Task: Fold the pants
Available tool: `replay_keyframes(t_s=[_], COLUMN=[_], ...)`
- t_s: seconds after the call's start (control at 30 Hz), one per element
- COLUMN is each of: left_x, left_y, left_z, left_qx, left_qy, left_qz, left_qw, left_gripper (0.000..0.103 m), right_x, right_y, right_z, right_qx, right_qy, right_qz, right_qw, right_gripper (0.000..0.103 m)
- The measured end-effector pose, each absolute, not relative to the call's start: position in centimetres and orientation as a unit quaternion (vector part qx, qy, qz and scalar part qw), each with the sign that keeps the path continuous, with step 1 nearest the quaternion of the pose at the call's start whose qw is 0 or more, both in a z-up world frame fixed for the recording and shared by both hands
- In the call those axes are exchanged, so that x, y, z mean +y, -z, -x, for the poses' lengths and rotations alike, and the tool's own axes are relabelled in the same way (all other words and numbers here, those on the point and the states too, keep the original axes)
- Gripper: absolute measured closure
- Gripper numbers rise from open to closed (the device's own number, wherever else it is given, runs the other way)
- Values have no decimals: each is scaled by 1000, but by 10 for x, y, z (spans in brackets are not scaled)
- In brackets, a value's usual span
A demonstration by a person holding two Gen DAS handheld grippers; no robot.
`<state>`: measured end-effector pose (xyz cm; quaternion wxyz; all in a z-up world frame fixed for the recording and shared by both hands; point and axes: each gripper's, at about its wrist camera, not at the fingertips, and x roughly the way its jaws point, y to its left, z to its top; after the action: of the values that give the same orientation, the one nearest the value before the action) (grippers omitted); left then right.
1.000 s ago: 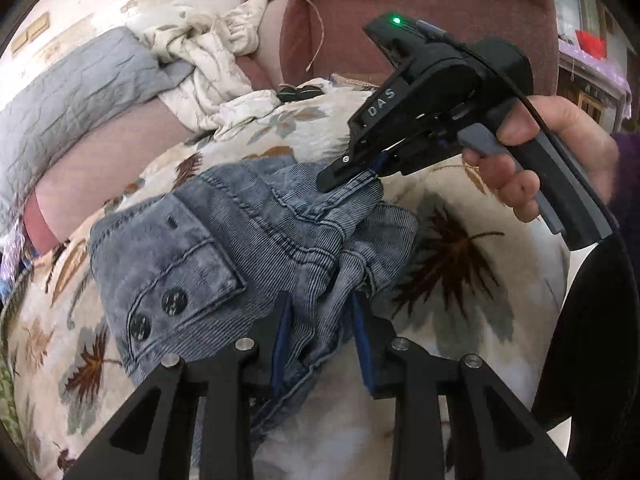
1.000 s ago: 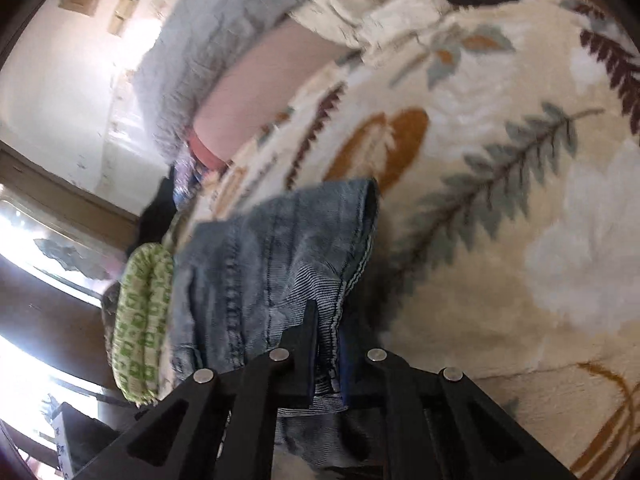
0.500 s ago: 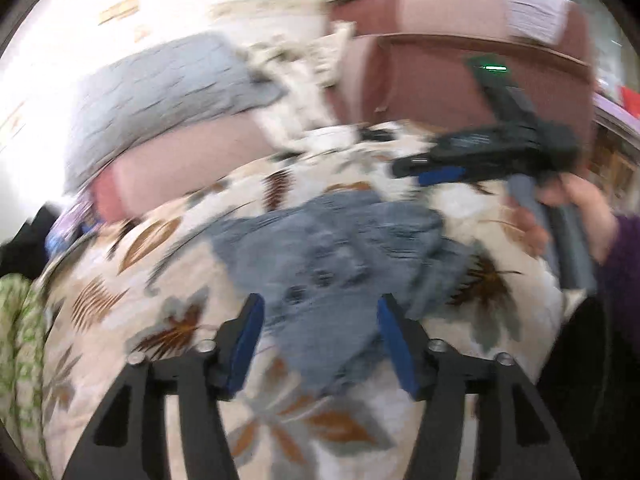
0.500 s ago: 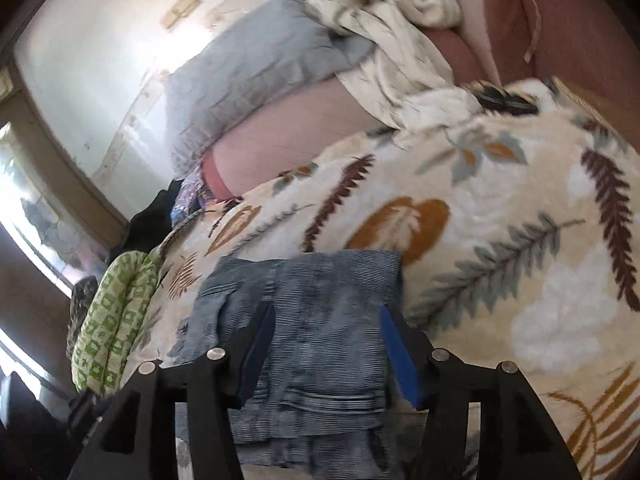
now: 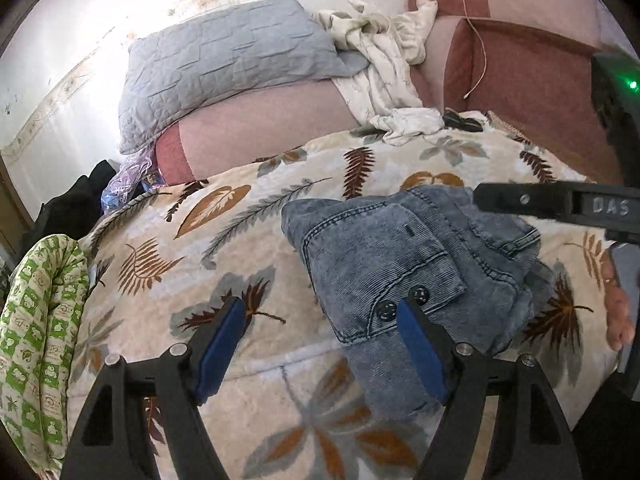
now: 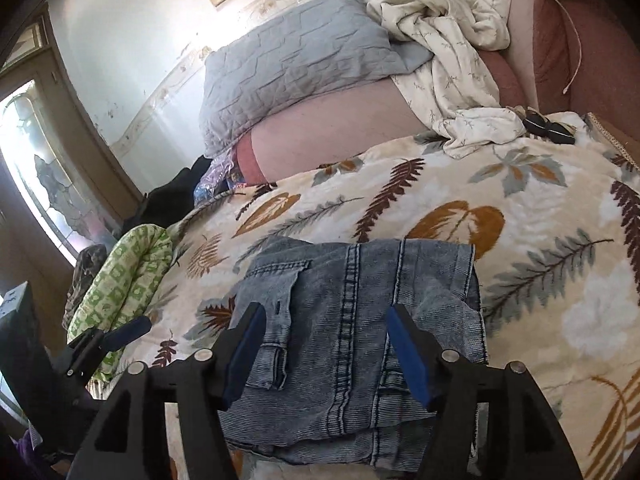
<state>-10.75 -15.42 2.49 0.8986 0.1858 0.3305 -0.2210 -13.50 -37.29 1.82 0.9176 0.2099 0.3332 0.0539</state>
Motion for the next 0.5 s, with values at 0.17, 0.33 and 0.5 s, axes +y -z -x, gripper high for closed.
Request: replay_keyframes(t_s=[0.17,0.33,0.5], left_x=[-157,-159,-160], left_y=[-13,-4,2], left_z=[96,88,85], left_qx=[344,349,348], left_qy=[200,187,183], left_qz=[-190,-193,-194], left_qw=[898,898,899], left_gripper=[24,24,24], right_x=[-375,-372,-370], right_y=[-15,-12,-7], right_z=[133,131,128], right_qx=[340,352,363], right_qy=[-48,-46,-47], right_qz=[-208,-188,-180], right_qw=[916,916,913], right_gripper=[36,36,36])
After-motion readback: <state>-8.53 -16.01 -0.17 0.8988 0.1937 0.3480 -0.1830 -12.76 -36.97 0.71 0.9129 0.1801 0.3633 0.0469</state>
